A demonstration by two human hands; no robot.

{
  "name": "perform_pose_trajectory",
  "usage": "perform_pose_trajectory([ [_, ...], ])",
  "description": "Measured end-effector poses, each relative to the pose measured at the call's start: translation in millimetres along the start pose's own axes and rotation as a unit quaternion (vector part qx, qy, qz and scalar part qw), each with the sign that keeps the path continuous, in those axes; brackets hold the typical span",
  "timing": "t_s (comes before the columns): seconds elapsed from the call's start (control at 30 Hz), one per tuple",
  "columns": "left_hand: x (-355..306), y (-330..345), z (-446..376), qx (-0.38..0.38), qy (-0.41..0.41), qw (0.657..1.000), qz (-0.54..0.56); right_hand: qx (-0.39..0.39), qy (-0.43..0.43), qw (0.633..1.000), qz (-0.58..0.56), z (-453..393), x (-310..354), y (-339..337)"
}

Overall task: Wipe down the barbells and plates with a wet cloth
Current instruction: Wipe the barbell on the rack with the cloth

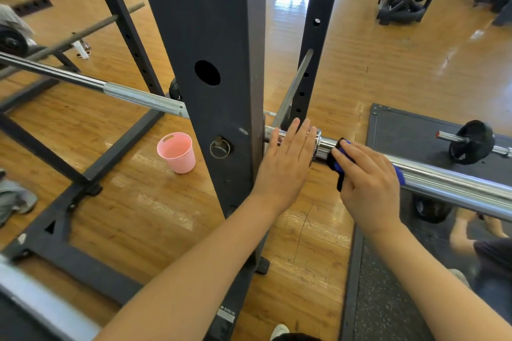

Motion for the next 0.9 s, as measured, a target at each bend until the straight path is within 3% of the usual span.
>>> perform_pose_trajectory([
  [0.13,-4,-5,-11,0.014,-0.017,1.000,-0.016,0.000,0.063,0.997,-0.033,-11,16,-3],
  [0.3,-5,-11,-16,0.070,-0.002,0.998,-0.009,0.035,0.000,0.999,-0.007,-3,17,6],
  [0.47,0,-22,-28,0.128,0.020,0.991,0.029,-0.007,0.060,0.998,0.000,-2,4,-6],
  [0.6,4,-31,-39,0.168,0.028,0.981,0.092,-0.007,-0.006,1.000,-0.016,-10,23,10],
  [0.77,5,-26,-39,0.152,0.028,0.984,0.093,0.001,-0.039,0.999,-0.002,4,3,7],
  [0.9,1,-22,-35,0.135,0.008,0.991,0.007,0.005,0.006,1.000,-0.016,5,0,-3],
])
Point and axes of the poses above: each hand's wrist, its own z-axis away from the middle knuckle, its own y-axis out of the palm, x = y × z, the point moved 1 cm from there along -z, towards the middle knuckle, and after that the axes turned 7 degrees about x, right-handed, at the moved point
